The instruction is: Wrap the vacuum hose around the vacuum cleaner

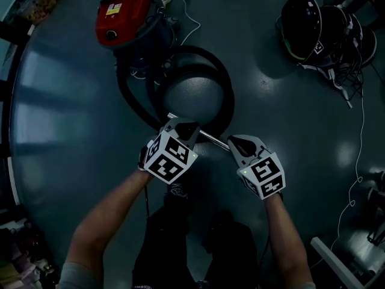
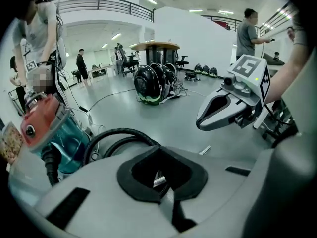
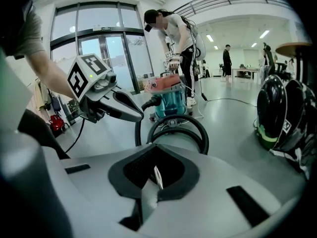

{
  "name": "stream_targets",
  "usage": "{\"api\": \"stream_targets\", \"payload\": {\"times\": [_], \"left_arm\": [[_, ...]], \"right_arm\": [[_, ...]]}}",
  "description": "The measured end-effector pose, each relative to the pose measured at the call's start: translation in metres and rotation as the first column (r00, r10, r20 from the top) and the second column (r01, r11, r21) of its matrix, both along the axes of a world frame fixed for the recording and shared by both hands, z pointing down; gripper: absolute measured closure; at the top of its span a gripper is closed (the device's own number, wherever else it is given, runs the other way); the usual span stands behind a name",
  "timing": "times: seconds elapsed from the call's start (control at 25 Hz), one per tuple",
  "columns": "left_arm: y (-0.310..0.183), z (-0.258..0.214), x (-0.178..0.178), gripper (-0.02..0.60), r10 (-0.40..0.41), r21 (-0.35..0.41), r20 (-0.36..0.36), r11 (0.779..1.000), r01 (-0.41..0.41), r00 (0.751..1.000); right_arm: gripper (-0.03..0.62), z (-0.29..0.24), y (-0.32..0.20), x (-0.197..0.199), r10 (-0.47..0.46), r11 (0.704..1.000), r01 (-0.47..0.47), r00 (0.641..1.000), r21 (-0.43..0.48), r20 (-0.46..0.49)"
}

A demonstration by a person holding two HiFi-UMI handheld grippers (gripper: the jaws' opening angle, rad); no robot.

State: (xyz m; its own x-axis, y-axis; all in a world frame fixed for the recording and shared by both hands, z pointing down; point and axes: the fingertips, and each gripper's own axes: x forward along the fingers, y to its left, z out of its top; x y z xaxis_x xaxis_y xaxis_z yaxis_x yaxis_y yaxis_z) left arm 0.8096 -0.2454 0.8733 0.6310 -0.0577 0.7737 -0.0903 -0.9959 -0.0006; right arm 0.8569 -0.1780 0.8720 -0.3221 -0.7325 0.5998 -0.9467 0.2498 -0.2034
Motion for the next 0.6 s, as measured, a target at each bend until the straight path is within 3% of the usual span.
{"api": "stream_targets", "payload": {"times": [0.6], "left_arm": [[0.105, -0.273, -0.009, 0.575, -0.091, -0.047, -0.122, 0.995, 0.086, 0.988]], "right_arm": [[0.59, -0.277, 0.081, -0.013, 0.056, 0.991, -0.06, 0.998, 0.121, 0.033]]}}
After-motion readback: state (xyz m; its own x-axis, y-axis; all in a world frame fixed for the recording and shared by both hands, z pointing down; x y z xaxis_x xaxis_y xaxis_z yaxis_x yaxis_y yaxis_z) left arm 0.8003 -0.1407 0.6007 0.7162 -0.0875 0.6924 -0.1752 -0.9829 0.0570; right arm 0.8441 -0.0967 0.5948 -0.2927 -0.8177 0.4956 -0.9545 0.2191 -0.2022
